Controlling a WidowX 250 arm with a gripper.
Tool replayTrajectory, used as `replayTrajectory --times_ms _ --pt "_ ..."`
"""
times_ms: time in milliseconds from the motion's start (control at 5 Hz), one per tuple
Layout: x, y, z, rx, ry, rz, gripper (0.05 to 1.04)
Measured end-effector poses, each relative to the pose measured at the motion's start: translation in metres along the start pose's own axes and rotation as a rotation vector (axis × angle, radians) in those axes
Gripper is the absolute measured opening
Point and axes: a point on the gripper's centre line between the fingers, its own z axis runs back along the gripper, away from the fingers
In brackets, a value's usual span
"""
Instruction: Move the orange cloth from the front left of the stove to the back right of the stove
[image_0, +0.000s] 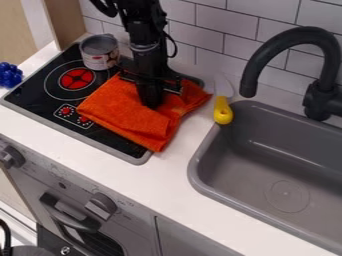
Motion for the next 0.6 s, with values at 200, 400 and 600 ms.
replayTrajectory --times_ms 200,400,600 --pt "0.010 0.008 0.000 0.011 -0.019 0.032 0.052" --pt "0.019 0.015 0.000 0.009 -0.038 0.061 0.052" --pt "0.033 0.020 -0.001 0.016 -0.043 0.124 0.052"
